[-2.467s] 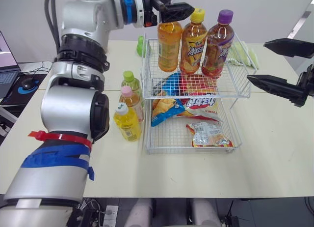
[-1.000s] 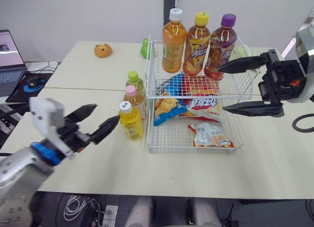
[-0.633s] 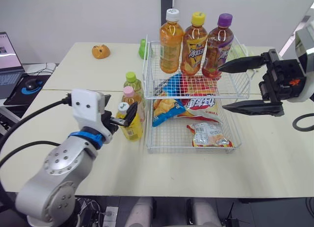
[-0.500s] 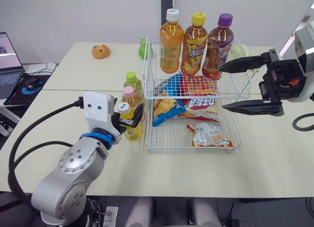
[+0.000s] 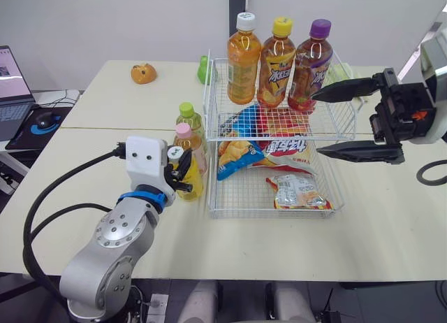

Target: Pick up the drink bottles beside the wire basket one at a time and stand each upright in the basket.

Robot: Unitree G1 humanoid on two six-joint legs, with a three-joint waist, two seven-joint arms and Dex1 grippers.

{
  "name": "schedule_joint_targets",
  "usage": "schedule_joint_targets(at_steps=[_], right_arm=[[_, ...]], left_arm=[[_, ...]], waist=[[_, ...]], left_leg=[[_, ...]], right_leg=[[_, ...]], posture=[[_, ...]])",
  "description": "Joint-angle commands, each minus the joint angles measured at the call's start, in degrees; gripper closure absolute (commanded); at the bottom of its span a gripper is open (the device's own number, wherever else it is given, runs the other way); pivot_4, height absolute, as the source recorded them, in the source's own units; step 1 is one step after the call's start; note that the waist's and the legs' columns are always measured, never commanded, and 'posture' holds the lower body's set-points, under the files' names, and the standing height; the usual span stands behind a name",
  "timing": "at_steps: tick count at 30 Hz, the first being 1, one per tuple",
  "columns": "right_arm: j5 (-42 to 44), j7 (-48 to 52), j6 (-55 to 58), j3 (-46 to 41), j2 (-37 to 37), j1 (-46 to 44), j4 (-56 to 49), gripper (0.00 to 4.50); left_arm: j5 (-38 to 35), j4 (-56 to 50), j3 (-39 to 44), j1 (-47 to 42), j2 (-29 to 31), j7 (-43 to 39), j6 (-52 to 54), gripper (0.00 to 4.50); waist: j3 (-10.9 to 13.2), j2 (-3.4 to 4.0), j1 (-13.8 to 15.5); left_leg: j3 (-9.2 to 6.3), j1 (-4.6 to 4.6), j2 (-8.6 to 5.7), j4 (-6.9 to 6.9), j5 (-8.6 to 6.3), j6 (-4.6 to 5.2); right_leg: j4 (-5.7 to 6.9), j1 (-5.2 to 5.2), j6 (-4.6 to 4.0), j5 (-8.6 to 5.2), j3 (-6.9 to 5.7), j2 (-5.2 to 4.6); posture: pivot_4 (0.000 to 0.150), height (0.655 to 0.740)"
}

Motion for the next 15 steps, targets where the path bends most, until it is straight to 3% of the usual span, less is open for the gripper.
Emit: schedule_joint_targets(at_steps=[1,4,7,10,15], right_arm=[[-0.27,0.2,-0.52,-2.35,-1.32,-1.57,-0.02,0.0],[-0.84,-0.08,-1.07,-2.8,-1.44,-1.46,0.69,0.0],[-1.59,-0.32,-1.83,-3.66,-1.64,-0.81,1.5,0.0],[-2.07,-0.83,-2.26,-4.82,-1.77,-0.07,2.21,0.0],[-2.81,-1.67,-1.47,-5.74,-2.45,0.9,2.44,0.0]], left_arm=[[-1.47,-3.56,5.04,1.32,1.84,-2.79,-0.96,3.15],[-5.8,-5.14,10.79,0.78,4.15,-6.5,-0.61,3.15],[-11.28,-2.77,19.31,-2.1,12.21,-13.13,0.19,3.15],[-22.1,6.94,29.4,-11.25,23.41,-19.57,4.69,3.15],[-32.85,24.31,31.74,-29.81,37.65,-23.63,9.77,3.15]], waist=[[0.0,0.0,-0.1],[0.02,-0.01,-0.18],[0.03,-0.02,-0.14],[0.08,-0.02,-0.09],[0.1,-0.06,-0.15]], left_leg=[[0.0,0.0,0.01,-0.01,0.0,0.0],[-0.01,0.0,0.04,-0.04,-0.01,0.0],[-0.01,-0.03,0.08,-0.03,-0.01,0.0],[-0.02,-0.1,0.15,-0.04,-0.01,-0.01],[-0.06,-0.21,0.18,-0.06,-0.05,0.04]], right_leg=[[-0.01,-0.01,0.0,0.0,0.0,0.0],[-0.02,-0.04,-0.01,0.0,0.0,0.01],[-0.06,-0.05,-0.02,0.0,-0.02,0.08],[-0.2,-0.04,-0.07,0.07,-0.13,0.18],[-0.61,0.0,0.08,0.23,-0.14,0.26]], posture=[[0.15,0.74],[0.15,0.74],[0.15,0.74],[0.15,0.74],[0.15,0.74]])
